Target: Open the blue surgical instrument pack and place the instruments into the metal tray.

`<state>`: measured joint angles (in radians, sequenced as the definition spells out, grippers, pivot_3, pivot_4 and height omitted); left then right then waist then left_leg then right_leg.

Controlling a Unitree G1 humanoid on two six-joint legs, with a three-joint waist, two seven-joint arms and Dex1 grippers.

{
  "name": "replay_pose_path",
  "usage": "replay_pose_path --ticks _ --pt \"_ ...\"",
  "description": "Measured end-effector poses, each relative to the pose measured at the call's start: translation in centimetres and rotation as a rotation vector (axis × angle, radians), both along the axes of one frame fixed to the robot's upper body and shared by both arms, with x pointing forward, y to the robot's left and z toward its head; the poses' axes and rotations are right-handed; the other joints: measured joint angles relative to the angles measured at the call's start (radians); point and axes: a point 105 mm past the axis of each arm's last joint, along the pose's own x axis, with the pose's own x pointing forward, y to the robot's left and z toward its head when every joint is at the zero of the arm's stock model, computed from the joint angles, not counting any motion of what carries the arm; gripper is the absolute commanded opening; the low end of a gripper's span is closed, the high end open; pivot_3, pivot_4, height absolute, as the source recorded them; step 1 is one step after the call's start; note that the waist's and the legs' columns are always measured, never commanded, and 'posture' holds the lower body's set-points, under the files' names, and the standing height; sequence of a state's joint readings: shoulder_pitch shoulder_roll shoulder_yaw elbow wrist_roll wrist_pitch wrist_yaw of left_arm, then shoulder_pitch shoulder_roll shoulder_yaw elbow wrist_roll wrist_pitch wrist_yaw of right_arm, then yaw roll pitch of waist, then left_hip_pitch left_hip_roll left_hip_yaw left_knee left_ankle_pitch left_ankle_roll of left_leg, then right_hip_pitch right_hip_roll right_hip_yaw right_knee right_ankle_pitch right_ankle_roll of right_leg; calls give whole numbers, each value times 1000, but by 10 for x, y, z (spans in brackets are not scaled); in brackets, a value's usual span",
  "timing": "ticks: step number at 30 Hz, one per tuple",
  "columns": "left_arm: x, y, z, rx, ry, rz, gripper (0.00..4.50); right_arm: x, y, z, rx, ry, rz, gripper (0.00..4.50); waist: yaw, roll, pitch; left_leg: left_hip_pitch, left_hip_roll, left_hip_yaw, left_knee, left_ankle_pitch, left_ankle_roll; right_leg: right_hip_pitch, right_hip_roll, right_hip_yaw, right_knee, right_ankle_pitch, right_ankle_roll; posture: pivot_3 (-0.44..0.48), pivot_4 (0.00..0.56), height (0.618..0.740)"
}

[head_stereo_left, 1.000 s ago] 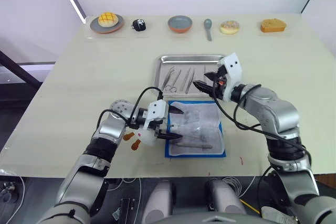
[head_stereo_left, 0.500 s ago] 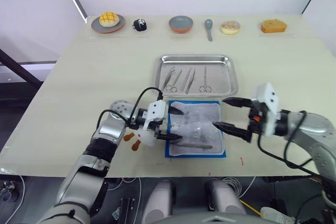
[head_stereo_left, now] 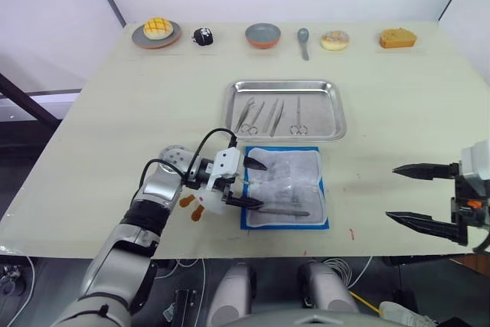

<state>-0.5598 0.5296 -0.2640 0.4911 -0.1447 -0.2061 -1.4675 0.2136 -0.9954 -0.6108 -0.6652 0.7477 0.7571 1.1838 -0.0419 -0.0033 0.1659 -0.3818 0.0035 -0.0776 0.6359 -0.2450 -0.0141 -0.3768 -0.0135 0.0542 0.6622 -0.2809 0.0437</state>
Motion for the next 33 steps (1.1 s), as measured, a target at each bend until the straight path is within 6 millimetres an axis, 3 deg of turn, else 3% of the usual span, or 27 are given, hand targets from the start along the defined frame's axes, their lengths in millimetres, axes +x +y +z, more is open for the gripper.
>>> replay_pose_path --ticks 5,12,15,16,18,22,33 --pt "0 0 1 1 -2 -6 4500 4 7 1 -1 -29 -5 4468 0 0 0 0 1 1 0 0 0 0 0 1 0 0 0 0 150 740" --pt "1 -1 2 5 -3 -14 4500 25 61 -26 37 -53 62 4468 0 -2 0 0 1 0 0 0 0 -1 1 1 0 0 0 0 150 740" --pt "2 -1 2 4 -2 -13 4500 31 76 -35 35 -53 79 3785 1 -2 0 0 1 0 1 0 0 -1 1 1 0 0 0 0 150 740" --pt "2 -1 2 5 -1 -12 4500 34 79 -38 31 -52 79 3210 0 -2 0 0 1 0 1 0 0 -1 1 1 0 0 0 0 150 740" --pt "3 -1 2 5 -2 -11 4500 39 88 -48 13 -42 87 2620 1 -2 0 0 1 0 1 0 0 -1 1 1 0 0 0 0 150 740" --pt "4 0 1 4 -5 -10 4500 47 107 -71 -43 -33 133 2620 1 -2 0 0 1 0 1 0 0 -1 1 1 1 0 0 0 150 740" --pt "4 0 2 2 -10 -8 4500 58 119 -95 -118 -48 176 2620 0 -2 0 0 1 -1 2 0 0 -1 1 0 1 0 0 0 150 740"
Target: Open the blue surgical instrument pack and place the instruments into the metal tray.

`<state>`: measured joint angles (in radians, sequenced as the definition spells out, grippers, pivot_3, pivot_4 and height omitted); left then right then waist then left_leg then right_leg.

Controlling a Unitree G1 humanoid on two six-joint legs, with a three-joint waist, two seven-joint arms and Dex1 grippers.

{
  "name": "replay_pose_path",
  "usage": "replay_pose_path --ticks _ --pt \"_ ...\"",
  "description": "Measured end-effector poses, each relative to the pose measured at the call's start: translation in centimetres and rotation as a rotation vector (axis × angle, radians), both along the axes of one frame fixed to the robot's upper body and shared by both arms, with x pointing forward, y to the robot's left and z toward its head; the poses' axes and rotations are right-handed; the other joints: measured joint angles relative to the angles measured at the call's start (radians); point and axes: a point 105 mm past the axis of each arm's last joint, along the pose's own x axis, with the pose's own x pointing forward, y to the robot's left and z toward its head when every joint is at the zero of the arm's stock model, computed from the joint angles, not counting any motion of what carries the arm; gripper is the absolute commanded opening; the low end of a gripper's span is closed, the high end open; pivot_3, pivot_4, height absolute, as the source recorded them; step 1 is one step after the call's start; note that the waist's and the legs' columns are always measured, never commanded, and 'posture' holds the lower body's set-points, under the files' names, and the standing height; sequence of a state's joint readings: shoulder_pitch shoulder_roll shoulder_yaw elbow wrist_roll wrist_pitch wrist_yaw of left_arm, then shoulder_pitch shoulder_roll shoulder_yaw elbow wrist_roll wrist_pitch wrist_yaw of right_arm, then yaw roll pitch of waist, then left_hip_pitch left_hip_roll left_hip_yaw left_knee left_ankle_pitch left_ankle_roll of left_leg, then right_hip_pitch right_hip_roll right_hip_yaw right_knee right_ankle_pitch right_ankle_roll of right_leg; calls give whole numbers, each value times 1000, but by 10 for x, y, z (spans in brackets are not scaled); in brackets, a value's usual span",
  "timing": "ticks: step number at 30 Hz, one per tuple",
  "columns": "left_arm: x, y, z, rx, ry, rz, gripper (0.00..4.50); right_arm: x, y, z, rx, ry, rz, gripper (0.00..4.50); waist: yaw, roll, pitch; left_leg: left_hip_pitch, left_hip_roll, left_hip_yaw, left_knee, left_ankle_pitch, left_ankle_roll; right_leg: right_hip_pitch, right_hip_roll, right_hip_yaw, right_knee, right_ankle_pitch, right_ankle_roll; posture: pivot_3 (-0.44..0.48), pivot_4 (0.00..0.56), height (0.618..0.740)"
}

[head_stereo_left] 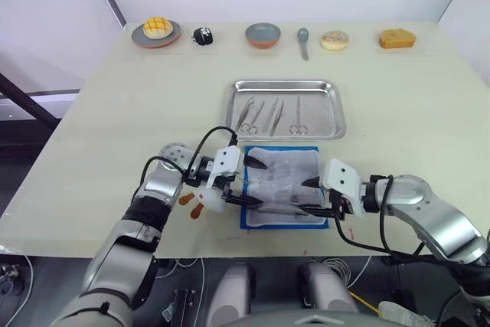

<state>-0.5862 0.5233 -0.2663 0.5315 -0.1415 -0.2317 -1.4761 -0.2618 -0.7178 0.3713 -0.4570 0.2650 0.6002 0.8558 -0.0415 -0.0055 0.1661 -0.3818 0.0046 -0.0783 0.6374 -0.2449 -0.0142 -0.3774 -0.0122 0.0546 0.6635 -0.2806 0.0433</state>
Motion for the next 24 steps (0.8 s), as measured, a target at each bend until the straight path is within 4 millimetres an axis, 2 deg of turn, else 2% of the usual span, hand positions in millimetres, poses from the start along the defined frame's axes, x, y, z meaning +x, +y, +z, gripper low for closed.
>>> replay_pose_path --ticks 10,21,24 --pt "-1 0 0 -1 -1 0 4500 7 1 -10 -43 -24 11 2620 0 0 0 0 0 0 0 0 0 0 0 0 0 0 0 0 150 740" --pt "0 0 0 -1 -1 0 4500 8 7 -11 -47 -48 27 2620 0 0 -1 0 0 0 1 0 0 0 0 0 1 0 0 0 150 740" --pt "0 0 0 -1 -1 0 4500 6 7 -12 -49 -44 35 1761 0 0 -1 0 0 0 1 0 0 0 0 0 1 0 0 0 150 740"
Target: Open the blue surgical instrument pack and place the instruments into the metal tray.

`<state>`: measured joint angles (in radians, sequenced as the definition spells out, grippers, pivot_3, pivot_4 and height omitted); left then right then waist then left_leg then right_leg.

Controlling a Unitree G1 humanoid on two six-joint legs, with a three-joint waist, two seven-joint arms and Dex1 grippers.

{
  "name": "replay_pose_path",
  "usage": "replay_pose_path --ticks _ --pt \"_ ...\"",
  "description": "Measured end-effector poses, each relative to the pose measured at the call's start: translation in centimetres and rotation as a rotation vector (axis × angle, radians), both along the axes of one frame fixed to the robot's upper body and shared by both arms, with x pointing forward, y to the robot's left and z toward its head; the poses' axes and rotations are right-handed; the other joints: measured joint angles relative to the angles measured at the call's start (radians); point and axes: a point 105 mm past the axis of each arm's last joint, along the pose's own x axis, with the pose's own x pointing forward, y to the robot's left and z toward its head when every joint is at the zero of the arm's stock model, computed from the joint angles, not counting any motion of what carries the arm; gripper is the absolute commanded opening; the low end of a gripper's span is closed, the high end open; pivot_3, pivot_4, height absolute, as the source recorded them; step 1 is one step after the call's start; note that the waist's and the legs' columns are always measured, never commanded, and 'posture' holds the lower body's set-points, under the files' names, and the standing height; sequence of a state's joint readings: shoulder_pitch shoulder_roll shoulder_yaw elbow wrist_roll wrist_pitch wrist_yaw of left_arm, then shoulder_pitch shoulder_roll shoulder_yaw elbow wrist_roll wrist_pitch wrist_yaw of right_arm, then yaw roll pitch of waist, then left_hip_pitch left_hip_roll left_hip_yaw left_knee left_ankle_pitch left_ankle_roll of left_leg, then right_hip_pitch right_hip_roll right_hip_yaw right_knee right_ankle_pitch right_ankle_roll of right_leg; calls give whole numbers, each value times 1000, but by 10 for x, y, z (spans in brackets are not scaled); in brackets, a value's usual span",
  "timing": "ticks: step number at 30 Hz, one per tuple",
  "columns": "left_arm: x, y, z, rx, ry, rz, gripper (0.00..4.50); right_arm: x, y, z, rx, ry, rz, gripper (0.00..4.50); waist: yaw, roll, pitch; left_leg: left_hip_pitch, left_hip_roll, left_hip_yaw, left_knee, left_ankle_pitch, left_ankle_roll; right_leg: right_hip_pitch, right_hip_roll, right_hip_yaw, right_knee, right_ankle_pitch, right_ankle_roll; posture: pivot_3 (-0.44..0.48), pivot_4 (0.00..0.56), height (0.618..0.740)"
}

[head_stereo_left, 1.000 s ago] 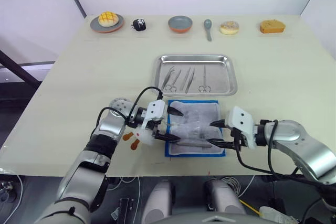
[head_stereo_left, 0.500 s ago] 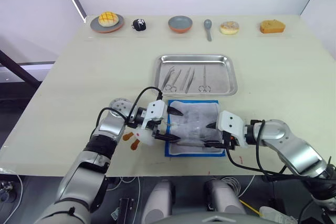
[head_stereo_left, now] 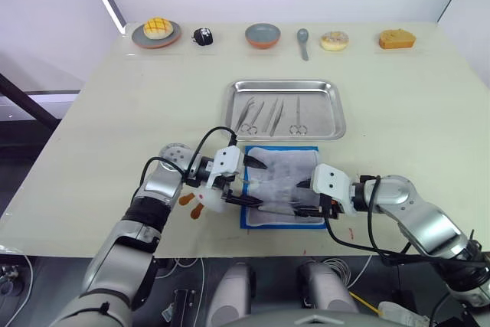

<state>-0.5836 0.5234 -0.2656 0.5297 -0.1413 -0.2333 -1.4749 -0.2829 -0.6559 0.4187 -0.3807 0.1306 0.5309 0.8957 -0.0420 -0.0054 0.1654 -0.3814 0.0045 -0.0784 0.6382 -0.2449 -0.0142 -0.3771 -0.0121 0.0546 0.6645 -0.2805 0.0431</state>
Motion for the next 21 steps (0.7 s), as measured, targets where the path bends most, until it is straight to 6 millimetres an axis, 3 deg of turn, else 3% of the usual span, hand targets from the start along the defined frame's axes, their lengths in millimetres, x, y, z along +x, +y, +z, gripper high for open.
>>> replay_pose_path --ticks 1,2,4,5,21 --pt "0 0 0 0 0 0 4500 -1 1 0 0 3 3 1761 0 0 0 0 0 0 0 0 0 0 0 0 0 0 0 0 150 740" --pt "0 0 0 0 0 0 4500 -1 1 -1 0 6 8 1043 0 0 0 0 0 0 0 0 0 0 0 0 0 0 0 0 150 740" --pt "0 -1 0 -2 0 1 4500 -3 2 -2 -2 15 17 273 0 0 0 0 0 0 1 0 0 0 0 0 0 0 0 0 150 740" --pt "0 -1 0 -2 -1 2 4500 -3 1 -2 -4 15 18 124 0 0 0 0 0 0 2 0 0 0 0 0 0 0 0 0 150 740" --pt "1 -3 -1 -8 -3 8 4500 0 -4 7 -67 9 10 124 1 0 0 -1 -1 -1 3 0 0 0 -1 -1 1 0 0 0 150 740"
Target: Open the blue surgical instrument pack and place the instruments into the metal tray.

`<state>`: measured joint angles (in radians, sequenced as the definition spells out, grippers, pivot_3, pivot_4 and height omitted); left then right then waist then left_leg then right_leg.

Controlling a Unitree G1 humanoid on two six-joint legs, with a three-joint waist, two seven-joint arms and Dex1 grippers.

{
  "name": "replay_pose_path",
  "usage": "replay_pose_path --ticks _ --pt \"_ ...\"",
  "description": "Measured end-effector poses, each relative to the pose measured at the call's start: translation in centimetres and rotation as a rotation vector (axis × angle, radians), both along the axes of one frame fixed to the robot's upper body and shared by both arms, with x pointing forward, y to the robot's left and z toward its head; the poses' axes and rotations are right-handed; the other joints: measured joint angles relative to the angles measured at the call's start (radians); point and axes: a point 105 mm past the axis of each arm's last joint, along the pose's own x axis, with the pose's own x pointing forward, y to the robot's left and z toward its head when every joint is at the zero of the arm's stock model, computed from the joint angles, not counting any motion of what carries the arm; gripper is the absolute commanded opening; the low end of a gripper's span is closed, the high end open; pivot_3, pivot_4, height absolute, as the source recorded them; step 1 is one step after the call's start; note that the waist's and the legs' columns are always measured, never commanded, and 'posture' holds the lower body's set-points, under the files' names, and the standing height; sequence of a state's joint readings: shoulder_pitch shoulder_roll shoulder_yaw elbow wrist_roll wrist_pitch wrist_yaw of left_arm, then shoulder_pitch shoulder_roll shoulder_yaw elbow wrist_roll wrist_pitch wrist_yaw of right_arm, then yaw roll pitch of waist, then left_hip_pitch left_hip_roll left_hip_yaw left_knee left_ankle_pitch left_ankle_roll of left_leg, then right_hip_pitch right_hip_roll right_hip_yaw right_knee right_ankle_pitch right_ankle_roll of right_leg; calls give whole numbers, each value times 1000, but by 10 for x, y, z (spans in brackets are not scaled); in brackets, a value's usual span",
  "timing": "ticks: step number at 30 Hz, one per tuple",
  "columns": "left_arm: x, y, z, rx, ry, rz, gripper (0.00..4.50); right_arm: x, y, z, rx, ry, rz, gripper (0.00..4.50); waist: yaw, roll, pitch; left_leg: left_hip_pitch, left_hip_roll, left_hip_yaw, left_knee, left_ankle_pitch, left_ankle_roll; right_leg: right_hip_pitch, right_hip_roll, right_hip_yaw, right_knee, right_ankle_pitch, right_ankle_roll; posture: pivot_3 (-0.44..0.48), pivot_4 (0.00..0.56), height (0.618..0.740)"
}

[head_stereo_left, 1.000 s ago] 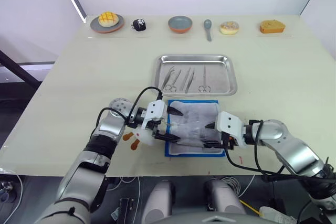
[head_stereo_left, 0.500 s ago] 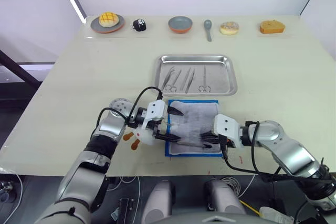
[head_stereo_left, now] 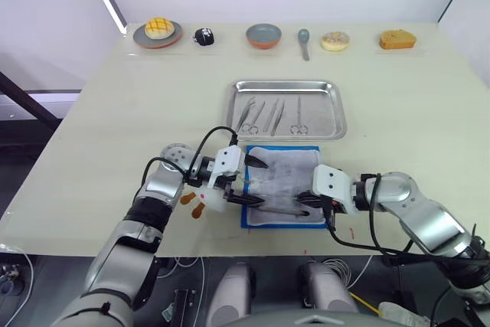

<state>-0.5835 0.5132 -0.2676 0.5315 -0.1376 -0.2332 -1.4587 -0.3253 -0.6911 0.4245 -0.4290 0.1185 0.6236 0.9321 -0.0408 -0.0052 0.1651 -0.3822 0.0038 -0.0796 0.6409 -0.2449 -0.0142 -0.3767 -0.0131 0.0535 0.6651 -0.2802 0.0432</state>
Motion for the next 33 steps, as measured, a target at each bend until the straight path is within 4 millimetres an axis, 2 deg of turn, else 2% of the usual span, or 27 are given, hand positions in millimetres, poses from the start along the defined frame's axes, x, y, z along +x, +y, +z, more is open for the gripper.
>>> replay_pose_path --ticks 23,29,33 --pt "0 -2 0 -6 -6 -2 4500 -2 -3 32 -108 -29 17 124 1 0 0 -1 -1 -5 0 0 0 0 -1 -2 0 0 -1 0 150 740" --pt "0 -3 -1 -6 -9 -4 4500 -2 -16 31 -143 -19 0 124 2 0 0 -1 -1 -5 0 0 0 0 -2 -2 0 0 -1 0 150 740" --pt "0 -4 -1 -7 -10 -5 4500 -3 -37 32 -176 -17 -44 124 3 0 0 -1 -1 -4 0 0 0 0 -3 -2 0 0 0 0 150 740"
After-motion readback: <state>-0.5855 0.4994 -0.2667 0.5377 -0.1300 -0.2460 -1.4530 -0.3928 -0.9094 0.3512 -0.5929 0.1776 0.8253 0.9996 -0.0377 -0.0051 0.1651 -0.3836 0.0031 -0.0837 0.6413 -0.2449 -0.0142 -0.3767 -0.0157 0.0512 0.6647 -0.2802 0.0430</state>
